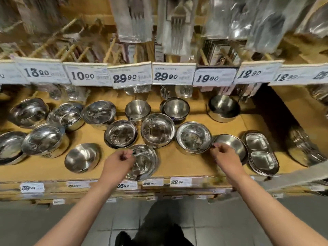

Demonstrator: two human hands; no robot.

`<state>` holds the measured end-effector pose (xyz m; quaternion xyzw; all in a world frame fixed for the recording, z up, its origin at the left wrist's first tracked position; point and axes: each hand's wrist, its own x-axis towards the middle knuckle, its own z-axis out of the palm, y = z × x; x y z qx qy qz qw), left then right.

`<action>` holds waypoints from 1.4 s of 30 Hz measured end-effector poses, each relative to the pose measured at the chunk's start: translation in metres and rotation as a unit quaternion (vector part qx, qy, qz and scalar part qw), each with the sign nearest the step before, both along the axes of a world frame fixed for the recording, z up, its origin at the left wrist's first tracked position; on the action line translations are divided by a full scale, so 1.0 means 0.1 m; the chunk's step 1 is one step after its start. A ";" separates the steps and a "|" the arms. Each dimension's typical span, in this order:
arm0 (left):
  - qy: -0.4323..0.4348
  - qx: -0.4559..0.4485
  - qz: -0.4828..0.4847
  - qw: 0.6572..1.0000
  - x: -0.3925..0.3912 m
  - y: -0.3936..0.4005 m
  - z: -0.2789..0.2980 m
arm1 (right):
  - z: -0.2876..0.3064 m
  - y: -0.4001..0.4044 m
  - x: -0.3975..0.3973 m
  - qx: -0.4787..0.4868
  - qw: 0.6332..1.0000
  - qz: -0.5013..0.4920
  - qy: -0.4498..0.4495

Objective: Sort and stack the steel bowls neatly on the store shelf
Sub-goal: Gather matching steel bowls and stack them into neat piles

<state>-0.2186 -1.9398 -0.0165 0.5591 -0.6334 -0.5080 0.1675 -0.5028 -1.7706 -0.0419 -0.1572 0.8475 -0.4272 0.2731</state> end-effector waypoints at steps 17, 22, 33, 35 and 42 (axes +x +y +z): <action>0.011 0.029 0.127 0.991 -0.11 0.25 -0.29 | -0.27 -0.91 -0.83 0.185 0.932 0.234 0.203; -0.008 0.037 0.121 0.992 -0.09 0.24 -0.39 | -0.22 -0.91 -0.93 0.195 0.939 0.211 0.190; 0.014 0.041 0.119 0.992 -0.16 0.12 -0.40 | 0.00 -0.70 -0.92 0.096 0.959 0.164 0.212; 0.020 0.042 0.121 0.992 -0.16 0.11 -0.39 | 0.02 -0.63 -0.93 0.079 0.979 0.123 0.139; 0.058 0.050 0.118 0.990 -0.20 0.15 -0.35 | 0.25 -0.22 -0.93 -0.041 0.984 -0.020 -0.170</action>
